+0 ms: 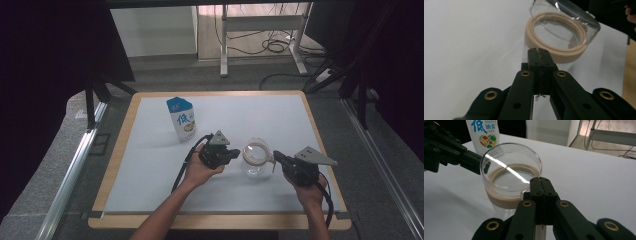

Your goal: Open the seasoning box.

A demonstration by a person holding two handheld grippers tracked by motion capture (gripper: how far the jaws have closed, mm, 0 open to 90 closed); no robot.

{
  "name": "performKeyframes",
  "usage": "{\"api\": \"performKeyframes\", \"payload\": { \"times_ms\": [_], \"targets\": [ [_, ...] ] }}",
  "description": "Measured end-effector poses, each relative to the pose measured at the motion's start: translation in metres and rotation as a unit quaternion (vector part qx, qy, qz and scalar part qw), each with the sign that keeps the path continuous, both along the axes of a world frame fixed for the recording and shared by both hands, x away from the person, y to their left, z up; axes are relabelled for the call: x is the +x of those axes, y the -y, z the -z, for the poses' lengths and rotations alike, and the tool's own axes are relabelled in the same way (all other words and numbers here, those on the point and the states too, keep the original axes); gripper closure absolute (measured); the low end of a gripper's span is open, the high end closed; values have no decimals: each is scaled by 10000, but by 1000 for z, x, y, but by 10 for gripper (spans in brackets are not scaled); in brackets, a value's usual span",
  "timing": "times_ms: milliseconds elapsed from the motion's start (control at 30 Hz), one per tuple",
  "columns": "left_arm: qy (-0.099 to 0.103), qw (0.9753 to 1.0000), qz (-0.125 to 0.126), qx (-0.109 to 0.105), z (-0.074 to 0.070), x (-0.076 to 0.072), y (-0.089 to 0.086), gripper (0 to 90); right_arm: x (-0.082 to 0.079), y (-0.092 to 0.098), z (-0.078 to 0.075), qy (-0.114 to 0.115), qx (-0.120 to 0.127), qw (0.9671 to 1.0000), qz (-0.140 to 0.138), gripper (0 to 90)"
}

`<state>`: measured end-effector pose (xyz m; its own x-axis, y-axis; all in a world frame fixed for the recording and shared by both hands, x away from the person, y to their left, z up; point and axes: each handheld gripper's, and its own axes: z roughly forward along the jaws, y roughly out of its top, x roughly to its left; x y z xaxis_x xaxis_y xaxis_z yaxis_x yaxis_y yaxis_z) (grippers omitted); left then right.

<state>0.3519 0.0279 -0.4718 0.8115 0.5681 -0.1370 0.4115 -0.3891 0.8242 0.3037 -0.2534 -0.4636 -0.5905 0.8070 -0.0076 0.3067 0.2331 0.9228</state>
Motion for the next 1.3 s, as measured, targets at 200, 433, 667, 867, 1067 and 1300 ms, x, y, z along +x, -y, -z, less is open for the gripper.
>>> {"api": "performKeyframes", "payload": {
  "times_ms": [200, 433, 667, 867, 1067, 1300],
  "targets": [
    [11, 10000, 42, -9, -3, 1, 6, 900, 0, 0, 0, 5, 9, 10000, -9, 899],
    [72, 10000, 48, 2, -6, 0, 7, 900, 0, 0, 0, 30, 1, 10000, -12, 898],
    [84, 9999, 67, -26, -7, 0, 8, 900, -1, 0, 1, 30, 12, 10000, -3, 898],
    [94, 9999, 89, -38, -10, 0, 10, 900, -4, 6, 1, 33, 138, 9999, 97, 838],
    [70, 9998, 137, -87, -10, 0, 12, 900, -14, 19, 9, -121, 326, 9992, 181, 786],
    [123, 9997, 190, -48, -15, -1, 16, 900, -29, 12, 18, -145, 245, 9996, -60, 724]
  ]
}}
